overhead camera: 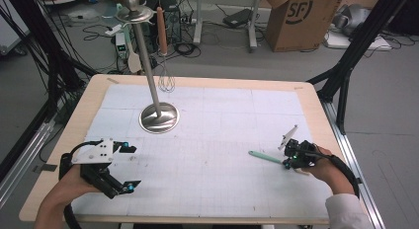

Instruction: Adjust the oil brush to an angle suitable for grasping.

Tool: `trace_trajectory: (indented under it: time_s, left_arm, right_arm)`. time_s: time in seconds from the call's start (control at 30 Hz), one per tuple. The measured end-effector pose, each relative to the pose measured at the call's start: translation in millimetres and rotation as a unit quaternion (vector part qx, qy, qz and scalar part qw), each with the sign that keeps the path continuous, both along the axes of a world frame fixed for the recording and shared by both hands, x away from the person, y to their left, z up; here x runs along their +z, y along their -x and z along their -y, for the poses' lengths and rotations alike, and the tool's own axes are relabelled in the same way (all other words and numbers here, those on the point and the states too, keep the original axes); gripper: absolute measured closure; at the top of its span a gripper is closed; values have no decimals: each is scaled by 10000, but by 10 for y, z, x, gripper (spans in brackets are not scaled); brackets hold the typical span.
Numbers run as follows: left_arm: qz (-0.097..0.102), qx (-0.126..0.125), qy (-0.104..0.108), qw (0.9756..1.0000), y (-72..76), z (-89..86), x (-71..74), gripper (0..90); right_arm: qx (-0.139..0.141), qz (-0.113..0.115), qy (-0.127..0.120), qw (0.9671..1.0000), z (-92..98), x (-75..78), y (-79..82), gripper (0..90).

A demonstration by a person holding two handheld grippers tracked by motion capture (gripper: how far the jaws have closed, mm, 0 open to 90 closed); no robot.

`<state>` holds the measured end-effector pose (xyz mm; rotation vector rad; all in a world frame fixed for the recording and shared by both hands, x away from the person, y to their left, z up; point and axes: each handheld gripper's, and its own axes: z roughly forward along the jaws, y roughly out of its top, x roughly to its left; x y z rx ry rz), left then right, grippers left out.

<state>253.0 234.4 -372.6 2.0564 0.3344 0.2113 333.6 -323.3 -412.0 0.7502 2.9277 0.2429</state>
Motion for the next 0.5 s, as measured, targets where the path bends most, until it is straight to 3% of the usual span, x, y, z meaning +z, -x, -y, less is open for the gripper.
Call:
trace_trajectory:
  time_s: [0.27,0.4,0.5]
  left_arm:
    - [26,5,34,10000,-1,-21,5,17]
    - [53,-14,52,10000,5,-31,8,17]
    - [66,-22,57,10000,6,-40,8,17]
  right_arm:
    - [26,303,-439,9986,20,251,-14,886]
    - [137,373,-636,9972,1,404,-19,798]
    - [180,362,-839,9957,-10,502,-25,683]
